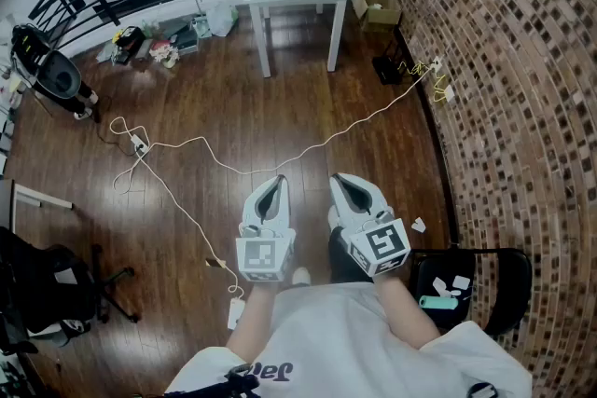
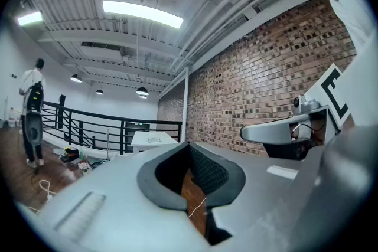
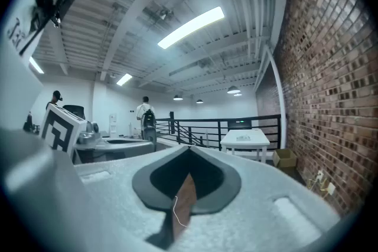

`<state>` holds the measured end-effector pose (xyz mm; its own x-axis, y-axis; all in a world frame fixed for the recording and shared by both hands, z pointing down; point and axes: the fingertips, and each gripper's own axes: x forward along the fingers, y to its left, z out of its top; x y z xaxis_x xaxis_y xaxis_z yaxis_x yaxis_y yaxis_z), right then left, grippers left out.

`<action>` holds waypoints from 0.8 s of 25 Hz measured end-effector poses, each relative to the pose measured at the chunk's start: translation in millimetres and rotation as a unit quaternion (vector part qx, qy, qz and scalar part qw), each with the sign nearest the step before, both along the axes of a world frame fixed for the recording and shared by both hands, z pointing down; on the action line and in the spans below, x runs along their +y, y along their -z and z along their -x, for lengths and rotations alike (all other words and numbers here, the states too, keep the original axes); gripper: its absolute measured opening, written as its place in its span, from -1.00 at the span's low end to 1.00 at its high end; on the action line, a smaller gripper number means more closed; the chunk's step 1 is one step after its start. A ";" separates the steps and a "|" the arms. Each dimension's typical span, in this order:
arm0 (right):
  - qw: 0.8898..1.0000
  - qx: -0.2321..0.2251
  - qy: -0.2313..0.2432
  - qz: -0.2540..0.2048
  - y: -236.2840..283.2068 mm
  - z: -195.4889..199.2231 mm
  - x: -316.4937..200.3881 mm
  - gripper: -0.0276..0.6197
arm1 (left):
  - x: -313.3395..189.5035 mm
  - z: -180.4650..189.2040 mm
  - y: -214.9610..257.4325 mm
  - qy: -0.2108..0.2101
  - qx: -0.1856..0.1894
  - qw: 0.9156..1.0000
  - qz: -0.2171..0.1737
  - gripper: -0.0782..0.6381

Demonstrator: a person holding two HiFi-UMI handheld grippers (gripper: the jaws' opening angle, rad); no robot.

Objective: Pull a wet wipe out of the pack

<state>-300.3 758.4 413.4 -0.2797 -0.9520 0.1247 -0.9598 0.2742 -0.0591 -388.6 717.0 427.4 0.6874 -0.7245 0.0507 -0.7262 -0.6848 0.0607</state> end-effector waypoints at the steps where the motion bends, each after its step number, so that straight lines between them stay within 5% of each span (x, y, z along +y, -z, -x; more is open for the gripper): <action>1: 1.000 -0.003 0.011 -0.006 1.9 -10.8 -15.8 -0.95 | -17.4 -13.4 0.2 0.001 -0.001 1.000 -0.006 -0.74; 13: 0.999 -0.001 0.008 -0.041 37.6 -218.1 -219.7 -0.95 | -208.5 -194.8 54.0 -0.012 -0.021 0.998 -0.061 -0.74; 20: 0.997 0.032 0.070 -0.020 -5.3 -242.7 -290.2 -0.95 | -292.2 -239.1 7.8 -0.007 -0.049 0.999 -0.011 -0.74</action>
<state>-57.6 468.2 418.7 -0.4029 -0.9087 0.1092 -0.9135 0.4067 0.0139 -149.6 424.8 419.6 0.6905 -0.7160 0.1027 -0.7178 -0.6958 -0.0243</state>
